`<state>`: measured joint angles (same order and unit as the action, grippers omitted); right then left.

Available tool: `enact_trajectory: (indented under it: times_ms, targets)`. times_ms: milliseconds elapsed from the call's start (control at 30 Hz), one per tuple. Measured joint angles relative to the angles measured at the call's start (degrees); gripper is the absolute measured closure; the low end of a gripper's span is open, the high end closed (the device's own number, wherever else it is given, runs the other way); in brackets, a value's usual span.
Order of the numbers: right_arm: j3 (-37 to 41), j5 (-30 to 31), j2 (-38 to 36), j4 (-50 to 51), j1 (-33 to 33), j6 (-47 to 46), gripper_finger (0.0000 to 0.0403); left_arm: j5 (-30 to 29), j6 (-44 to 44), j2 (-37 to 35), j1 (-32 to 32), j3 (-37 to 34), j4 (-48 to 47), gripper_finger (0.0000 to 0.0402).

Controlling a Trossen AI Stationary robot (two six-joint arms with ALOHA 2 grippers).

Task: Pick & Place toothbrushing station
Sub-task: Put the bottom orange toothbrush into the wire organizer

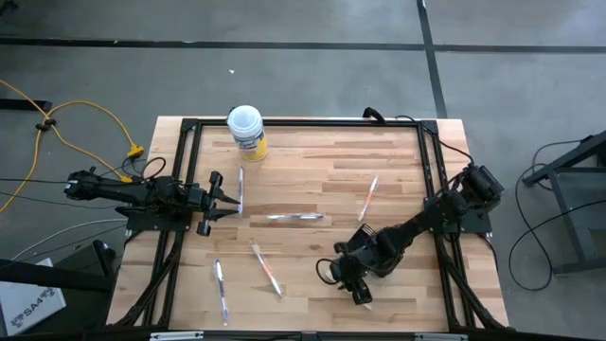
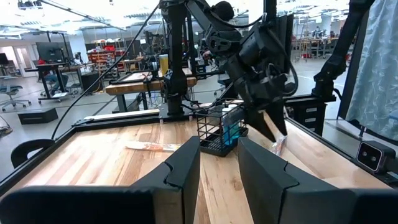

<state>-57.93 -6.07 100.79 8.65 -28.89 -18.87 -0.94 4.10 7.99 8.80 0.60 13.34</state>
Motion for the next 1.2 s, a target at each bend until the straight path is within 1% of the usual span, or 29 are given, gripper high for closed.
enact_trajectory:
  times_ms: [133,367,433,667,767,867,967,1067,1200]
  targets:
    - [0.00,-0.09,-0.02,0.05,1.48,2.36,0.0266,-0.01,0.00,-0.01,-0.01,0.00,0.01,0.0299]
    - [0.00,-0.34,-0.02,0.03,3.96,3.75,0.0266,-0.01,0.00,0.00,0.00,0.00,0.02,0.0299]
    - [-0.92,-0.98,-0.02,1.75,4.60,4.57,0.0266,-0.01,0.00,0.00,0.00,0.00,0.00,0.0299]
    - [-10.91,-1.46,0.37,14.60,6.13,8.47,0.0267,0.01,0.00,-0.02,0.00,0.00,0.00,0.0299]
    - [-15.21,-1.96,3.24,19.94,6.56,9.01,0.0274,0.01,0.00,0.00,-0.01,0.00,0.00,0.0299]
    - [-19.53,-3.20,8.20,25.23,6.77,10.07,0.0288,0.01,0.00,0.00,0.00,0.00,0.24,0.0299]
    - [-24.41,-3.22,12.24,31.07,6.80,10.34,0.0301,0.01,0.00,-0.09,0.00,0.00,0.70,0.0299]
    - [-28.48,-2.31,14.25,33.59,6.83,10.66,0.0304,-0.02,0.00,-0.02,0.00,0.00,1.05,0.0299]
    - [-30.01,-2.02,14.69,34.20,7.61,10.07,0.0299,-0.01,0.00,0.00,0.00,0.00,1.07,0.0299]
